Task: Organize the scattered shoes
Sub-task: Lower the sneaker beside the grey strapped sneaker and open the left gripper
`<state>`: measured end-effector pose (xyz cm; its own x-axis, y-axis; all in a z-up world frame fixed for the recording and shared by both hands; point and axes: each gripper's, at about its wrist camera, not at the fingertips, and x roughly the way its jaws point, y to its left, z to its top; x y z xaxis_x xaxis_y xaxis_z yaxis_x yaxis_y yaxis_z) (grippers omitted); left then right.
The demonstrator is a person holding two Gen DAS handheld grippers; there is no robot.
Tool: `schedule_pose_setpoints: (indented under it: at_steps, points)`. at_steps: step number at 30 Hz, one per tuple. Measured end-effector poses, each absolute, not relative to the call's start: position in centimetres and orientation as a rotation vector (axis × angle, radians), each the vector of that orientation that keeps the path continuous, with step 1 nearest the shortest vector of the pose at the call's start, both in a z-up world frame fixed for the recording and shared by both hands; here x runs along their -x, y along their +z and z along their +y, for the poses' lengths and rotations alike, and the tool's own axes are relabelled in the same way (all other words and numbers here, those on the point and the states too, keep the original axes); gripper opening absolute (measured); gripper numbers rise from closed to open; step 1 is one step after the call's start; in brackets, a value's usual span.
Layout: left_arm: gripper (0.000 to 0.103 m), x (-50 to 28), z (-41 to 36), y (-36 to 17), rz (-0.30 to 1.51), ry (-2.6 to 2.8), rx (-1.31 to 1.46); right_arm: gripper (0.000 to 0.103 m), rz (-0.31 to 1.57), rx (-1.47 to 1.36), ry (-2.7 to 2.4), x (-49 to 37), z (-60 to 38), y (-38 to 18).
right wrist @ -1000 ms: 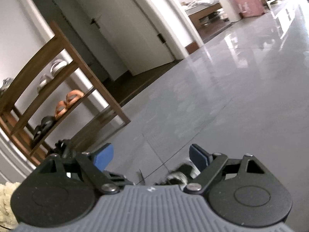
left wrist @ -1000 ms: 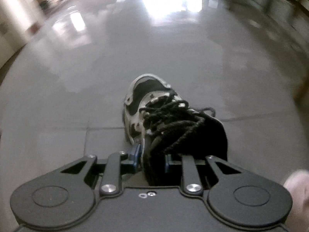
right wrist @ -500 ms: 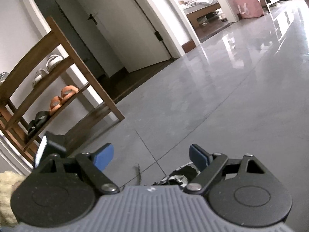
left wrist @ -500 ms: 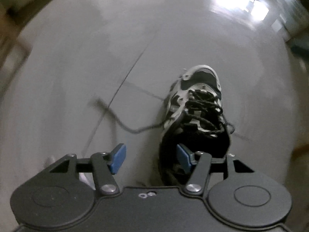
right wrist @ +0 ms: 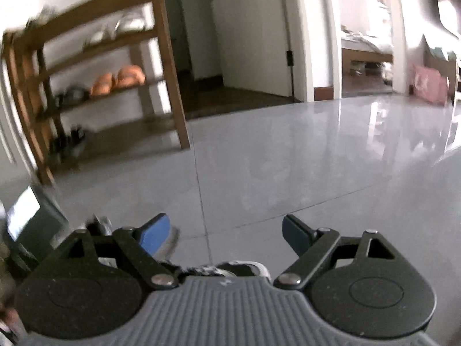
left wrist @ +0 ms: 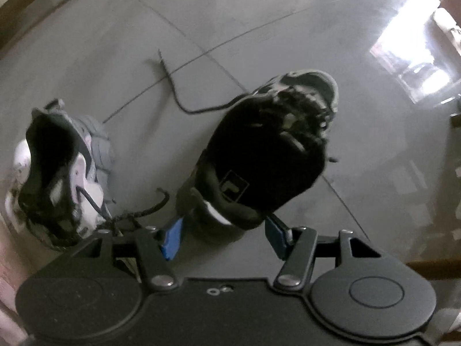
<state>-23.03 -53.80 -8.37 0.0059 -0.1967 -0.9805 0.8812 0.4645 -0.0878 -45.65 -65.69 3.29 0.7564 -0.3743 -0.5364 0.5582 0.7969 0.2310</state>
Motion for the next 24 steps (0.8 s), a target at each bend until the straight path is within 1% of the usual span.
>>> schedule_pose_setpoints:
  at_steps: [3, 9, 14, 16, 19, 24]
  points:
    - [0.064, 23.2, -54.1, -9.2, 1.292, -0.974, -0.696, 0.088, 0.511, -0.404, -0.503, 46.0, -65.6, 2.9]
    - [0.066, 22.7, -54.7, -9.5, 1.278, -0.999, -0.749, 0.088, 0.632, -0.254, -0.402, 44.8, -64.9, 1.7]
    - [0.066, 22.4, -54.5, -9.7, 1.265, -0.991, -0.766, 0.088, 0.677, -0.136, -0.138, 40.6, -66.3, -0.5]
    - [0.064, 22.7, -54.2, -9.6, 1.234, -0.983, -0.781, 0.087, 0.735, -0.092, -0.044, 37.9, -66.7, -1.4]
    - [0.065, 23.5, -53.5, -9.0, 1.17, -0.971, -0.806, 0.086, 0.832, 0.003, 0.061, 34.8, -66.1, -2.7]
    - [0.066, 22.8, -52.9, -9.4, 1.193, -0.962, -0.781, 0.086, 0.906, 0.086, 0.084, 33.3, -64.2, -5.8]
